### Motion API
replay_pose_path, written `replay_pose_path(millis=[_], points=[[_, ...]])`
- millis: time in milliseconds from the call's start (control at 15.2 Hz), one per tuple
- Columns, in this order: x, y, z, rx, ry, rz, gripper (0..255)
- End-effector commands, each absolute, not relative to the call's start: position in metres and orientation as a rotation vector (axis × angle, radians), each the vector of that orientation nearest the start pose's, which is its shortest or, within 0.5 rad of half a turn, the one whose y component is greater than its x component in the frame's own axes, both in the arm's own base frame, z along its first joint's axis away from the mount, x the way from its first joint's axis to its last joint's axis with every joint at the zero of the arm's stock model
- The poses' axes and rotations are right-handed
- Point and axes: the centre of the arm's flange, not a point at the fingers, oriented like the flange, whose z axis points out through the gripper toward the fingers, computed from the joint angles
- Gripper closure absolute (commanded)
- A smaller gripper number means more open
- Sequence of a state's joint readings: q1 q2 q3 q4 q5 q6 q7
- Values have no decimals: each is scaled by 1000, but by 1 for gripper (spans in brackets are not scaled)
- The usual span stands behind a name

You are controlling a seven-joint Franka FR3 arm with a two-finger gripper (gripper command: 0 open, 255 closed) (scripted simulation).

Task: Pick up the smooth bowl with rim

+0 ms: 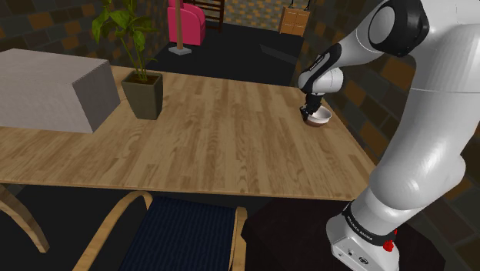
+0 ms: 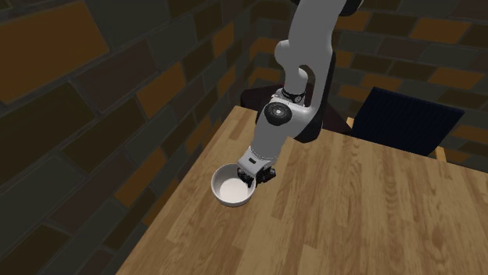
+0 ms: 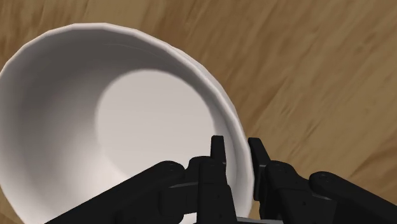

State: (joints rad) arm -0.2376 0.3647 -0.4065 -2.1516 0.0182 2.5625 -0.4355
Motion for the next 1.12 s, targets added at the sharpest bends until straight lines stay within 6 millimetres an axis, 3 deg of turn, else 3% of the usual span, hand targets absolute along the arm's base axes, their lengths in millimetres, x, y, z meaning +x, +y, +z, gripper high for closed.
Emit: replay_pose_path(millis=[0,924,1056], points=[[462,-345,255,-3277,319,2,255],[462,-345,329,-3277,319,2,255],[462,-345,330,-3277,319,2,255]])
